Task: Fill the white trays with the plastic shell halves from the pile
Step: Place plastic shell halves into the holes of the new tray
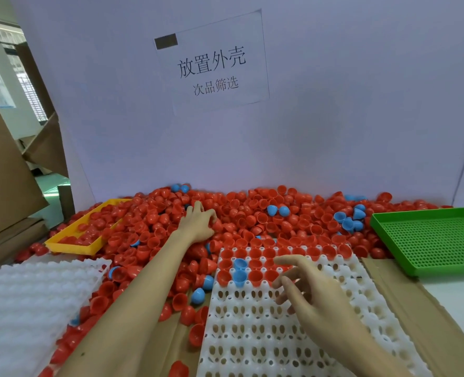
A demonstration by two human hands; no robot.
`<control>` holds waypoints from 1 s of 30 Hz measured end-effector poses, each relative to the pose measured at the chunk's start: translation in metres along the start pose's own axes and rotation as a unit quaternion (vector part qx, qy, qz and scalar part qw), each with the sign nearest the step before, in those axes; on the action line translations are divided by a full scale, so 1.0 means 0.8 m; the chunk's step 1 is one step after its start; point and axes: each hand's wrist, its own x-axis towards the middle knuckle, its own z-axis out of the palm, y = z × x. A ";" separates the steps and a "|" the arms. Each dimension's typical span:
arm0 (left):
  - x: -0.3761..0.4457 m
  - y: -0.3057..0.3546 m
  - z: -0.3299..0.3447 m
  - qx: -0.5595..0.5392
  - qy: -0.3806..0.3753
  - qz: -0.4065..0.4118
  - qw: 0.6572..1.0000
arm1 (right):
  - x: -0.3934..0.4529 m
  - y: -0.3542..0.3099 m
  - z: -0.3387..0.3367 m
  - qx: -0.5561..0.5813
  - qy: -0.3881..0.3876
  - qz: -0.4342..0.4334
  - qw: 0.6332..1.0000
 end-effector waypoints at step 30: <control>-0.244 0.116 0.007 -0.406 0.154 0.152 0.888 | 0.007 0.001 -0.017 -0.032 0.012 -0.038 0.999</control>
